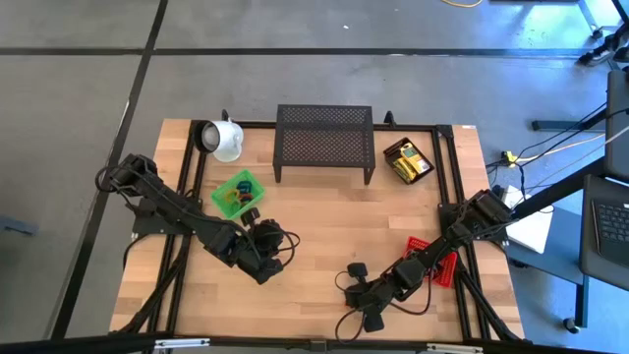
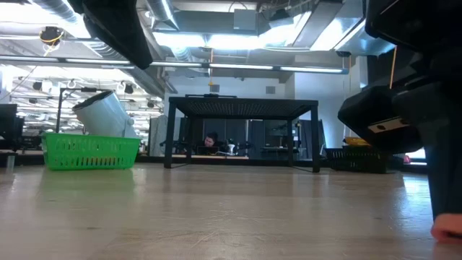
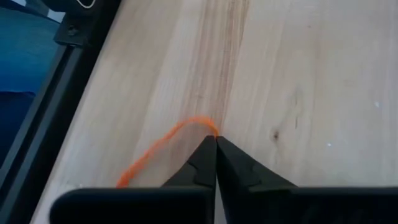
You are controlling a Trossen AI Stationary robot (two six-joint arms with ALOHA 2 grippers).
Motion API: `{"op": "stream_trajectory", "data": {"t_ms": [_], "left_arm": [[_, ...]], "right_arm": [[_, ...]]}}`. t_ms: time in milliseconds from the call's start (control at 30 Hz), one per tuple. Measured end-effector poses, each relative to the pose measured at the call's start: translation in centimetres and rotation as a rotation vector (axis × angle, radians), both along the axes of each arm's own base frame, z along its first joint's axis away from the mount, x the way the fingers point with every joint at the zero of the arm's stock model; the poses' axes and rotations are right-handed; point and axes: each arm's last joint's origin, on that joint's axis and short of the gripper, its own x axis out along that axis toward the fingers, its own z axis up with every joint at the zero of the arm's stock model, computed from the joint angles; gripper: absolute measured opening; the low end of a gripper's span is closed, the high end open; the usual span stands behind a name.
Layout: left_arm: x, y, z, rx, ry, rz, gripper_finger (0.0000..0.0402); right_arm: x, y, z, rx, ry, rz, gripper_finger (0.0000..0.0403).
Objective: Pick & Place Office Desk Supplies
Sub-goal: Put the orange rubber band into the red bin
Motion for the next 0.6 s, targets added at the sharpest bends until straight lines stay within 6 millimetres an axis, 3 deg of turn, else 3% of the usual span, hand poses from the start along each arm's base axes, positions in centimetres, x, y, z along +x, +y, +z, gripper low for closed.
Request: {"op": "stream_trajectory", "data": {"t_ms": [333, 600], "left_arm": [[0.0, 0.0, 0.0, 0.014, 0.009, -0.020, 0.0114], [0.1, 0.0, 0.0, 0.010, 0.005, -0.020, 0.0113]], "right_arm": [[0.1, 0.2, 0.3, -0.022, -0.006, 0.036, 0.0003], [0.1, 0.3, 3.4, -0.029, -0.051, 0.088, 0.0002]]}}
